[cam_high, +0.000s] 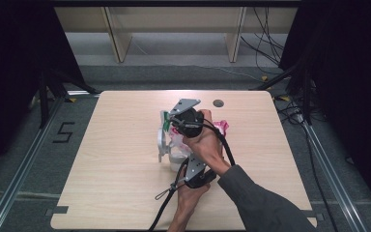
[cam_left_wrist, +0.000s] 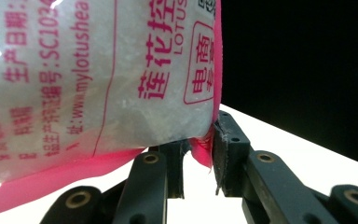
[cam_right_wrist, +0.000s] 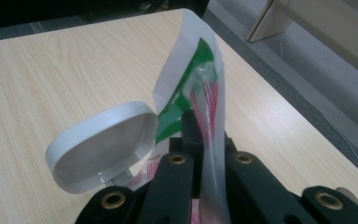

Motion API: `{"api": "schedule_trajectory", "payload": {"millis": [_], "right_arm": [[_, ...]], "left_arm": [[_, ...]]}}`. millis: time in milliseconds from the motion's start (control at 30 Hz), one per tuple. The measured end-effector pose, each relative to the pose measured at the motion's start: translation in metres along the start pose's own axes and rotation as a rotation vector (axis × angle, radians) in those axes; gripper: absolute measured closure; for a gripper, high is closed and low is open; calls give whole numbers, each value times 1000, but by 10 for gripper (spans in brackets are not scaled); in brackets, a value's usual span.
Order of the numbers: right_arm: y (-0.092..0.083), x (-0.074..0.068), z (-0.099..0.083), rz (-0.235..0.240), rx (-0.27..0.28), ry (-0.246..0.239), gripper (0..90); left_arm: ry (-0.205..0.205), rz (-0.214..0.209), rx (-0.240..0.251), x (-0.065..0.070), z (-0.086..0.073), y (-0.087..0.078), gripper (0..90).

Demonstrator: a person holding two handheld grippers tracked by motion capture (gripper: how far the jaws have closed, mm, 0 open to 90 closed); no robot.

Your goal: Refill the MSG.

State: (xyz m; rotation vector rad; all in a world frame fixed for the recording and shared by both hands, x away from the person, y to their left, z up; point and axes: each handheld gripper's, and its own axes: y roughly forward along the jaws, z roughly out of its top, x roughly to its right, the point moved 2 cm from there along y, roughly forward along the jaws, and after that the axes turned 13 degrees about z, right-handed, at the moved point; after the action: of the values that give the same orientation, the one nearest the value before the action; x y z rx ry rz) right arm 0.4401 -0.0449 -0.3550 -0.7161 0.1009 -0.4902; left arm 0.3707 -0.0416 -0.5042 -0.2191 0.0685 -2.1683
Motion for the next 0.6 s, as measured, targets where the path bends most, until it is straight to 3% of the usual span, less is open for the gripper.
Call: {"api": "schedule_trajectory", "payload": {"millis": [200, 600], "right_arm": [[2, 1, 0, -8, -3, -13, 900], [1, -1, 0, 8, -9, 4, 900]], "left_arm": [[16, 2, -5, 0, 0, 0, 750], [31, 2, 0, 0, 0, 0, 751]]}}
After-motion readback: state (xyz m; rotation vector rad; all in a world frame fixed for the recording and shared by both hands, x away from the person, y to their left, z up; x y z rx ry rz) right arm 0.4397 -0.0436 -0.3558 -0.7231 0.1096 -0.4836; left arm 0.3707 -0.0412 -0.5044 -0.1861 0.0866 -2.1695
